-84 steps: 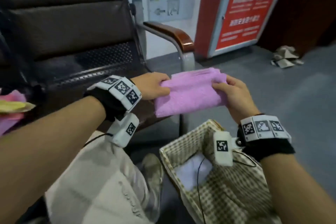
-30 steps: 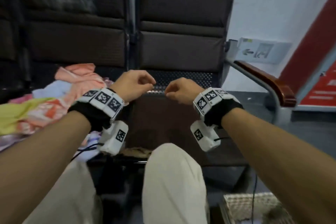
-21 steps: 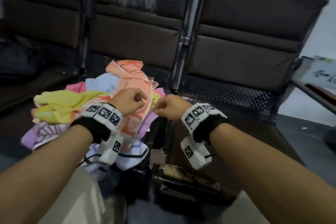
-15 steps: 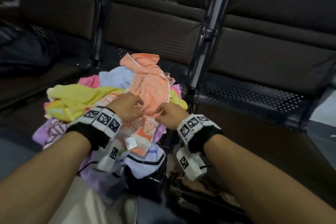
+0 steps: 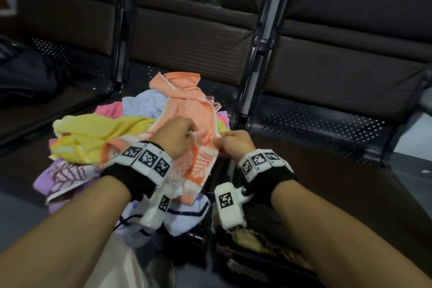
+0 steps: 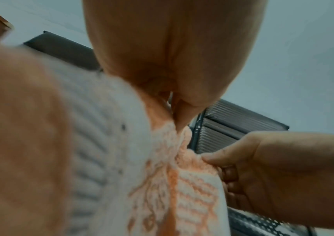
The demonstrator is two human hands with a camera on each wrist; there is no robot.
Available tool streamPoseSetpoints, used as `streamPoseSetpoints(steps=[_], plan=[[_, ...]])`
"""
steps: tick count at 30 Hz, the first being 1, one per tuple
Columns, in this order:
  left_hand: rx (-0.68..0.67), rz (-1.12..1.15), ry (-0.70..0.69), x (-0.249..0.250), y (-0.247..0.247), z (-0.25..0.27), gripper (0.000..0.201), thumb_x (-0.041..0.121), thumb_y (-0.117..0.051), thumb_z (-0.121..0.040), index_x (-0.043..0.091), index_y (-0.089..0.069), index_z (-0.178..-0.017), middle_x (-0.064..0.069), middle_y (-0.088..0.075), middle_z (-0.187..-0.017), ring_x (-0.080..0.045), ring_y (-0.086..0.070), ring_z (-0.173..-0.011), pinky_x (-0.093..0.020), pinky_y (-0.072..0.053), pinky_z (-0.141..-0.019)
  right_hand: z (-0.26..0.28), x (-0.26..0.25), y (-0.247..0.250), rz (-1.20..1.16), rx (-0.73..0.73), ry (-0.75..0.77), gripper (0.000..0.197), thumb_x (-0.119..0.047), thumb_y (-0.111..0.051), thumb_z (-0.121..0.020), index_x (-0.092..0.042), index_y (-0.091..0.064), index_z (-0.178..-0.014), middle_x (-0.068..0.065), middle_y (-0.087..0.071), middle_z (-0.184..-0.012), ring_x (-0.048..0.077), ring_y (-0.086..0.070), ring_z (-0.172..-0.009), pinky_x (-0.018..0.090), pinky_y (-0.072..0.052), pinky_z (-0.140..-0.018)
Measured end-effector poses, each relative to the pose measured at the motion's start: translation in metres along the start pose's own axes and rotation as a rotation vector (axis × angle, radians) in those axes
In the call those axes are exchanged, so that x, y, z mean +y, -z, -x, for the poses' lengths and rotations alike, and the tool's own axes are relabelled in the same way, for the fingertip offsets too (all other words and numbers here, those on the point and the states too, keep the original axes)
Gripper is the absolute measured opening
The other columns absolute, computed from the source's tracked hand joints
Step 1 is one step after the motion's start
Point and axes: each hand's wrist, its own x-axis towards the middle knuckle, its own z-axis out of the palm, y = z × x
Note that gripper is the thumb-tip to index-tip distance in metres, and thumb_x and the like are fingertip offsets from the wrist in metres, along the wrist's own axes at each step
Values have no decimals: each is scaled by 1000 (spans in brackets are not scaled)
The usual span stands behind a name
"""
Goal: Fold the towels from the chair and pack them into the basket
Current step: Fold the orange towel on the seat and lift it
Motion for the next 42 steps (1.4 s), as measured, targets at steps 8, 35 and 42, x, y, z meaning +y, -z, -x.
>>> streamPoseSetpoints(steps=[8,35,42], plan=[[-155,367,-300,110,-49,21,8,15,-61,-88,20,-54,-89,12,-58,-78,-10,-54,-75,-11,-40,-66,51,-16,129,-82,190,386,34,-9,-57,-90,-29,-68,-65,-9,-66,-67,12,-61,-72,33,-50,-70],[56,-150,-148,127,-76,-38,20,25,-45,-91,23,-49,-71,-9,-63,-84,-34,-62,-86,-34,-43,-65,78,31,224,58,493,586,17,-21,-49,-97,-21,-57,-81,-5,-60,-76,14,-58,-77,40,-50,-79],[197,471,-386,204,-56,-24,41,45,-49,-87,11,-63,-70,-2,-59,-60,-7,-49,-60,-32,-39,-60,67,29,243,-139,802,579,8,-22,-56,-93,-16,-62,-92,-13,-63,-75,-11,-59,-64,10,-48,-63]])
